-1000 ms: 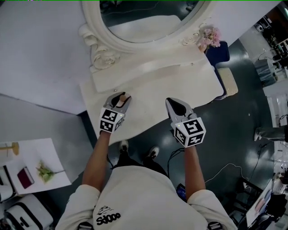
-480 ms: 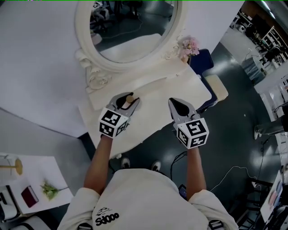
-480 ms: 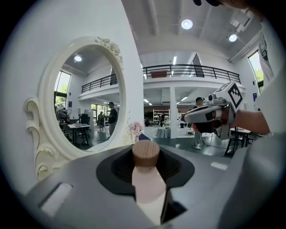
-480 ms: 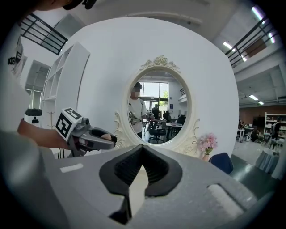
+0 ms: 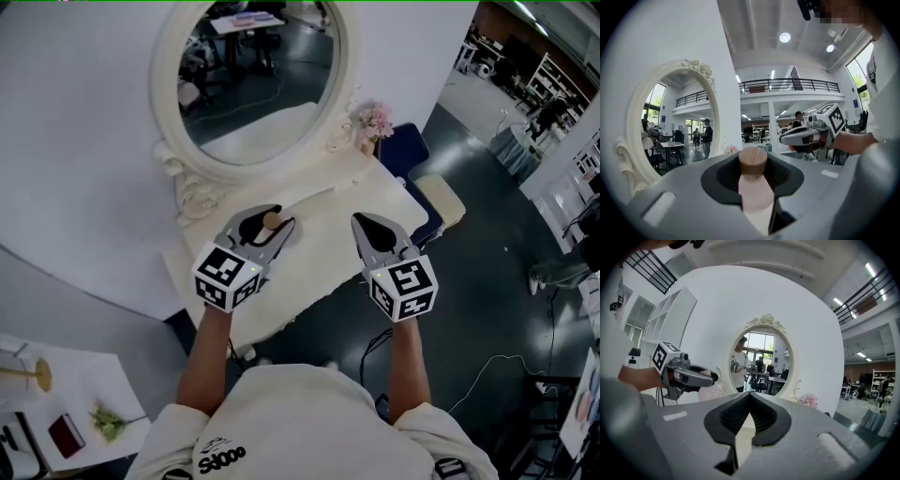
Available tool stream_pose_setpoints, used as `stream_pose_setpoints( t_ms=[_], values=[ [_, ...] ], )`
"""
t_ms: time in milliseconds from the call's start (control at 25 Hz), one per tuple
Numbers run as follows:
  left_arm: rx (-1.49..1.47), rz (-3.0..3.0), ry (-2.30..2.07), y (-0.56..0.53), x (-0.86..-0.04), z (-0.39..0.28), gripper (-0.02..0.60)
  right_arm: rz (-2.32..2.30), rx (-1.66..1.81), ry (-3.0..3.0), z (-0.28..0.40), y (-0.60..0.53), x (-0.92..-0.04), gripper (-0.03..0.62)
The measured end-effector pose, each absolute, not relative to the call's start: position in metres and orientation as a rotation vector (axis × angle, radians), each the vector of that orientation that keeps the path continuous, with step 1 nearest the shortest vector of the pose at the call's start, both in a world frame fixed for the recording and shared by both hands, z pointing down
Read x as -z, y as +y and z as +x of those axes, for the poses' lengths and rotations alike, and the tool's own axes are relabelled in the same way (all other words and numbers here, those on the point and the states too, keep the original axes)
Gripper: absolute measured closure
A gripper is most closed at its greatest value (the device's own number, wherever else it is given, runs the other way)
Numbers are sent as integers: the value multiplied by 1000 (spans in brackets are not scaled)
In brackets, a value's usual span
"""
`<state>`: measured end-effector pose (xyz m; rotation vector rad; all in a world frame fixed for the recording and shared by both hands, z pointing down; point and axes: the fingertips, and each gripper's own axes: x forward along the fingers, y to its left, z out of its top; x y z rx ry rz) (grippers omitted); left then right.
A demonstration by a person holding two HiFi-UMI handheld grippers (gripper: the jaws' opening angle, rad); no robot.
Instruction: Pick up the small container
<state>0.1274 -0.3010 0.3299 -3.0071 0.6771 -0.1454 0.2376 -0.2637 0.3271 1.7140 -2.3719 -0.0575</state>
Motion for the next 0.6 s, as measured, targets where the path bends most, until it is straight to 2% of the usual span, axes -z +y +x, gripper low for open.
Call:
stream_pose_setpoints(
  t_ms=[600],
  values=[
    [111, -2987, 666, -277, -310, 127, 440, 1643, 148, -2319, 232, -244, -321, 593]
  ],
)
